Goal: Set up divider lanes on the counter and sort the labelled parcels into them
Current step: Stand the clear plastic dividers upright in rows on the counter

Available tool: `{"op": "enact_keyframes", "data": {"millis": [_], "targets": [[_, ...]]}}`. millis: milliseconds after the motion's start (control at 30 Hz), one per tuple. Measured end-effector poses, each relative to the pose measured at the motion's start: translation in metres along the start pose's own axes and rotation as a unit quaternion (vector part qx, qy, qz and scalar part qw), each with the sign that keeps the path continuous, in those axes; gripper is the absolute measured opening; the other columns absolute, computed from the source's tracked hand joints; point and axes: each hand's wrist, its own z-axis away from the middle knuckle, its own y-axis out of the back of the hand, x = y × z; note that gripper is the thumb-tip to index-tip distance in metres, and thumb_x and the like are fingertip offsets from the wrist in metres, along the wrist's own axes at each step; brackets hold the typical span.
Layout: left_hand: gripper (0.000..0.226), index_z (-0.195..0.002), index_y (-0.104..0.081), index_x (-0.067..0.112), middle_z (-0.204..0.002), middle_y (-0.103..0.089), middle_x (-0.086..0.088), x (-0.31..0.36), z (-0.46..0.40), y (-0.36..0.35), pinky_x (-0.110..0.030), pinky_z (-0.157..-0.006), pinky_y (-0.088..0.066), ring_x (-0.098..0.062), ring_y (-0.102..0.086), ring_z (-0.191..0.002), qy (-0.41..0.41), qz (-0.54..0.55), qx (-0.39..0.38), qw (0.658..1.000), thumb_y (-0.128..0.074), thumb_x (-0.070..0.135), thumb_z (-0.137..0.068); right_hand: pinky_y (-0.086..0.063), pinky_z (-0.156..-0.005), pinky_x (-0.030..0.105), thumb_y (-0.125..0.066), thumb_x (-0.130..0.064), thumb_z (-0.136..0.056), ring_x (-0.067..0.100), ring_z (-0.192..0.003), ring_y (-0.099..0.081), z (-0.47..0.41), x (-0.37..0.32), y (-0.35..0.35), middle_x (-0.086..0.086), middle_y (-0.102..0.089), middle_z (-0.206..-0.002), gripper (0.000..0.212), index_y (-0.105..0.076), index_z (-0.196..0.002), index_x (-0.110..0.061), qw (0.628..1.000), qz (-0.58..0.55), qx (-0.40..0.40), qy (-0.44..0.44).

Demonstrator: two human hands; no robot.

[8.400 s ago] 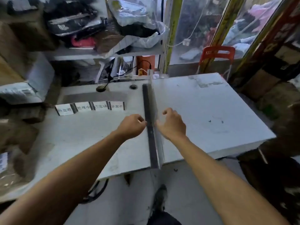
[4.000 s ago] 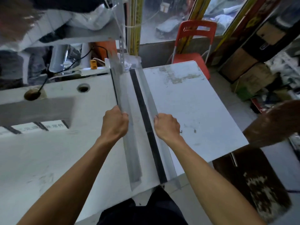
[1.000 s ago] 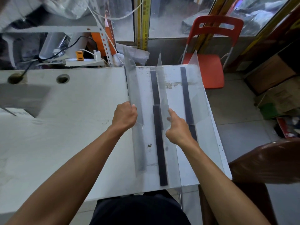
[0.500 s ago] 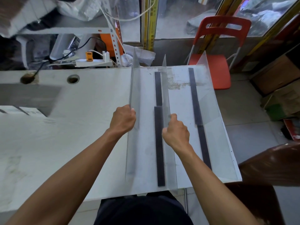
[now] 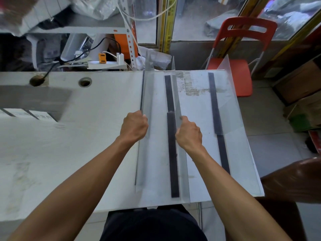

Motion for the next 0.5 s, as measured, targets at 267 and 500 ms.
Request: {"op": "enact_keyframes", "data": {"millis": [267,500], "targets": [[0.037,-0.097,-0.061,0.005,-0.096,-0.065,-0.013,-0.005,0.001,0.007,-0.033,-0.072,-0.042,-0.029,-0.059,-0.082,0.020,0.024,-0.033,0.999,-0.042,0.035,-0.105,-0.047,-0.089,0.045,-0.053,-0.035,-0.101,0.033,-0.115,-0.055,-0.003,-0.006,-0.001,0.012,-0.056,-0.131,0.054,-0.033,-0.146,-0.013,0.999,0.025,0.022,-0.026],[0.063,-0.131,-0.062,0.015,-0.122,-0.068,-0.007,-0.009,0.000,0.003,-0.047,-0.081,-0.064,-0.031,-0.070,-0.100,0.095,0.220,-0.124,0.963,-0.061,0.064,-0.091,-0.054,-0.100,0.043,-0.055,-0.035,-0.102,0.021,-0.119,-0.059,0.008,-0.049,-0.037,0.007,-0.054,-0.139,0.054,-0.041,-0.151,-0.014,0.963,-0.205,0.007,0.176]]}}
